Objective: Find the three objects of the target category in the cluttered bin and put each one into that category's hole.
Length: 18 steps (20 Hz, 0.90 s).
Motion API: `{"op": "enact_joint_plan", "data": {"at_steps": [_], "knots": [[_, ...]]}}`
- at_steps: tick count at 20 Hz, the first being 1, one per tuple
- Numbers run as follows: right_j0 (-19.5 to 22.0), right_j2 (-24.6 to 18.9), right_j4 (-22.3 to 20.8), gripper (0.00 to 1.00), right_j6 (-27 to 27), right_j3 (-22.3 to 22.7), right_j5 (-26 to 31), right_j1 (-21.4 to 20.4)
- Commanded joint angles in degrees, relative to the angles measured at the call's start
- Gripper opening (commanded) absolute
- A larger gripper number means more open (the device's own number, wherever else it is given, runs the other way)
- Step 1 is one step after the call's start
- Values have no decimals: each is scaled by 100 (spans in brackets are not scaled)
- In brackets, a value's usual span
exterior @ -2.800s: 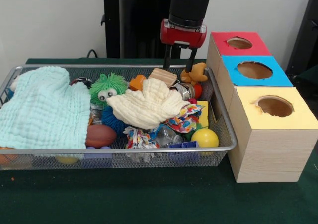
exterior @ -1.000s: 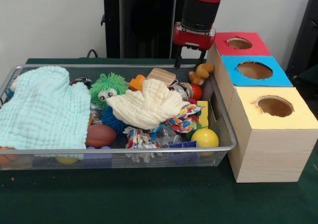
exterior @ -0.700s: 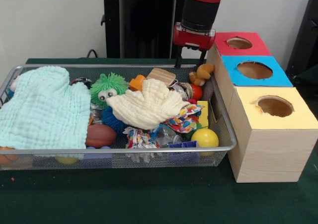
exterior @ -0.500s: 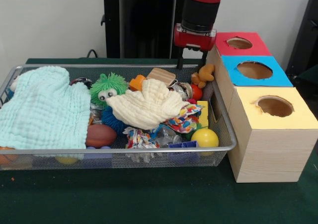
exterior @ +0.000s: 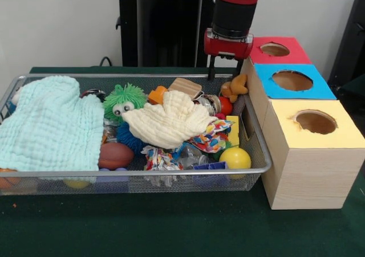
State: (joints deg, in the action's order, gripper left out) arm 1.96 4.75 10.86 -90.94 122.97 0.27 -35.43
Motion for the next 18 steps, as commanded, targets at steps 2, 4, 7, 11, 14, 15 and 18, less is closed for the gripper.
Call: {"op": "enact_joint_plan", "data": {"at_steps": [2, 4, 7, 11, 14, 15, 18], "knots": [[-149, -756, -136, 100, -515, -1090, 463, 131], [-145, -768, -150, 100, -505, -1142, 545, 121], [-94, -851, -186, 100, -542, -1136, 527, 107], [7, -977, -284, 100, -584, -1089, 315, 144], [81, -1020, -381, 100, -559, -1126, 181, 219], [83, -1001, -415, 100, -544, -1150, 147, 237], [-67, -731, -463, 100, -522, -1244, 141, 221]]}}
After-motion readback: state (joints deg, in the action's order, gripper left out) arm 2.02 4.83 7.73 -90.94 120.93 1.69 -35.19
